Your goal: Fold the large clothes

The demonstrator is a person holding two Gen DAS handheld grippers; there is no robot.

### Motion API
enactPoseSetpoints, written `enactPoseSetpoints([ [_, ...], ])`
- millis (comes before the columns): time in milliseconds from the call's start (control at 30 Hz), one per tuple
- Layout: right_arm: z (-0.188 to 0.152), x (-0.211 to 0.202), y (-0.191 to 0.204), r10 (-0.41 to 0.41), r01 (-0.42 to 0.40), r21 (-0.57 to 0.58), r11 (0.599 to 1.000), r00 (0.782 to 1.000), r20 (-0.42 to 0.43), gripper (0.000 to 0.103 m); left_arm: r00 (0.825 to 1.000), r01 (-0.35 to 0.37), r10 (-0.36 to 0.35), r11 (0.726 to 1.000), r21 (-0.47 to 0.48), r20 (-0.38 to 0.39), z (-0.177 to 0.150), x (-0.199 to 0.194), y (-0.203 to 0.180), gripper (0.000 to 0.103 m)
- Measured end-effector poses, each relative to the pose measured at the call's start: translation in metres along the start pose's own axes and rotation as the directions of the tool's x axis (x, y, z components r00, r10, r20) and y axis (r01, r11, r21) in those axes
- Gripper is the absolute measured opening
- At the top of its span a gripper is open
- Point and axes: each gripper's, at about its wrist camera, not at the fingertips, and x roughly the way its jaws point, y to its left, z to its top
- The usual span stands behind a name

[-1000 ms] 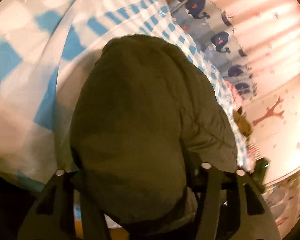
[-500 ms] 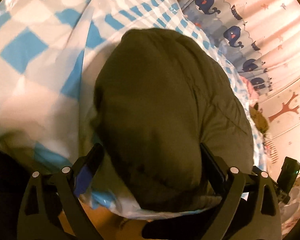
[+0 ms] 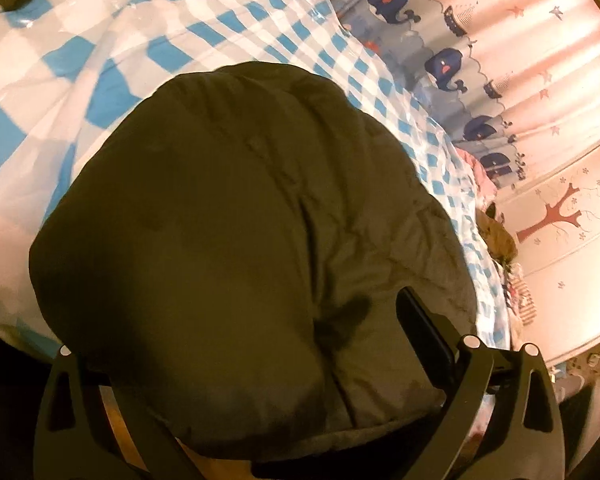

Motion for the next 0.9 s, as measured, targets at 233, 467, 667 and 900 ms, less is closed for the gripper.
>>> enactPoseSetpoints([
  [233, 0.002, 0.036, -0.072, 0.088, -0.120, 0.379, 0.918, 0.991, 0.102, 0.097, 0.992, 0.094, -0.097, 0.995, -0.032, -0.087, 0.016, -0.018, 0.015, 0.093],
  [467, -0.004, 0.033, -0.084, 0.131, -0.183, 0.450, 0.874, 0.981, 0.144, 0.097, 0.976, 0.170, -0.186, 0.976, -0.137, -0.113, -0.006, -0.003, 0.045, 0.093],
  [667, -0.007, 0.023, -0.074, 0.175, -0.235, 0.445, 0.864, 0.969, 0.172, 0.097, 0.985, 0.130, -0.147, 0.977, -0.171, -0.091, 0.010, 0.031, 0.029, 0.093],
  [900, -0.022, -0.007, -0.177, 0.000, -0.119, 0.664, 0.738, 0.984, 0.176, 0.097, 0.997, 0.074, -0.073, 0.995, -0.068, 0.013, 0.019, 0.042, 0.006, 0.069],
])
